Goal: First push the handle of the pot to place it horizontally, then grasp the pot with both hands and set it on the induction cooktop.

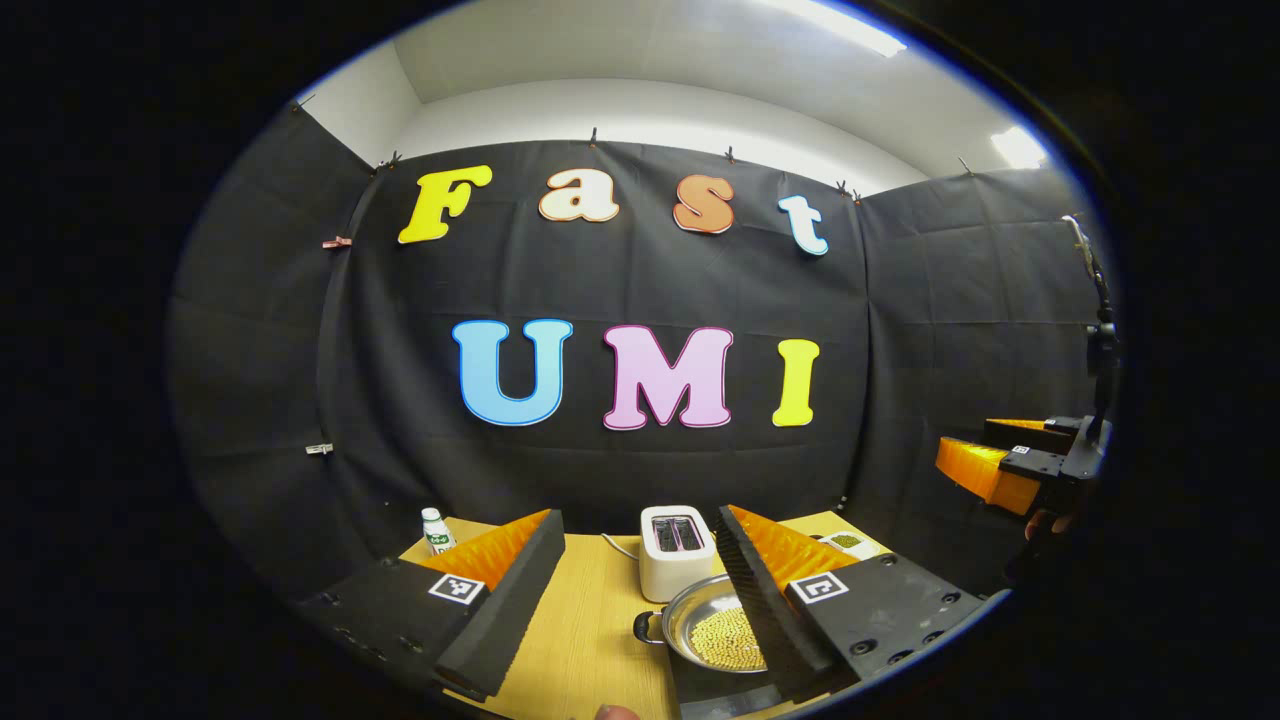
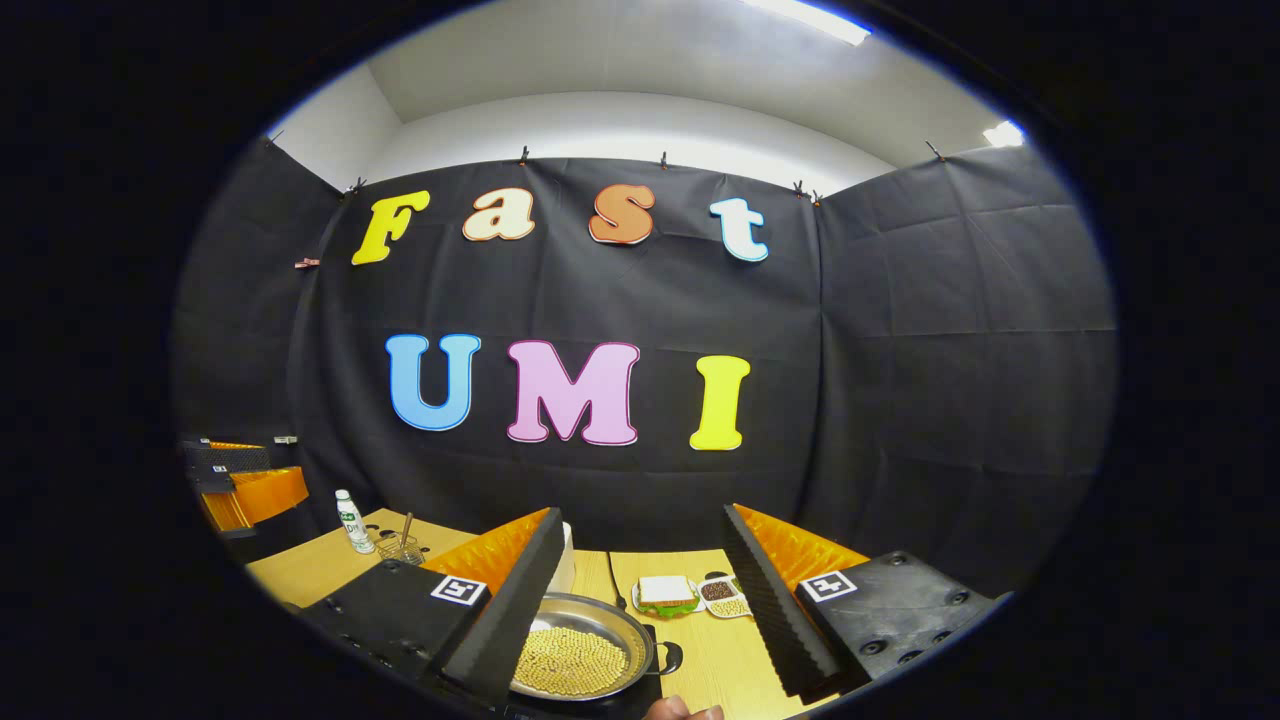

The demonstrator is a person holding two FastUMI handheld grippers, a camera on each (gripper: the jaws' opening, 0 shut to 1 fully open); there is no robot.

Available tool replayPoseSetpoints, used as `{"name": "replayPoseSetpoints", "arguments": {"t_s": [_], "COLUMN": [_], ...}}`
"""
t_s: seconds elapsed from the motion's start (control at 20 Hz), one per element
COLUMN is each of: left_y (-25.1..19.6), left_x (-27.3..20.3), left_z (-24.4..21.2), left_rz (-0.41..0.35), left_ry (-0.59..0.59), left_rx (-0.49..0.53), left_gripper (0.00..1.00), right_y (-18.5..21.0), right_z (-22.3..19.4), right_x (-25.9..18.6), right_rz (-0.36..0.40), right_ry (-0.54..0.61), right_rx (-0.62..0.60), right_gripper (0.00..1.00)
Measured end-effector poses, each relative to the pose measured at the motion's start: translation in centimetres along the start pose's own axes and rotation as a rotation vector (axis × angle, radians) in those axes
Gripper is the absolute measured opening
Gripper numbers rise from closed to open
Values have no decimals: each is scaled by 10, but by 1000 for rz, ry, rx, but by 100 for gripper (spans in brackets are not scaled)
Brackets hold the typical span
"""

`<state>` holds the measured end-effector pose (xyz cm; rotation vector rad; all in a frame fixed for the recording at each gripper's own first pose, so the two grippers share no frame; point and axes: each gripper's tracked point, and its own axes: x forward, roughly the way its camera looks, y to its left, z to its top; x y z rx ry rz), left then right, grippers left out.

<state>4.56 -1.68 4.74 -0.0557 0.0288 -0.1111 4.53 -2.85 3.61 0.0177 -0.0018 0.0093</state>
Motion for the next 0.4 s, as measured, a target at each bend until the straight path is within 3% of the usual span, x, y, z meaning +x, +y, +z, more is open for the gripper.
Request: {"name": "replayPoseSetpoints", "arguments": {"t_s": [0.4], "left_y": [2], "left_x": [0], "left_z": [-2], "left_rz": [6], "left_ry": [18], "left_rx": [4], "left_gripper": [95], "right_y": [-6], "right_z": [-1], "right_x": [-3], "right_rz": [-10], "right_ry": [9], "right_rx": [8], "right_gripper": [98]}}
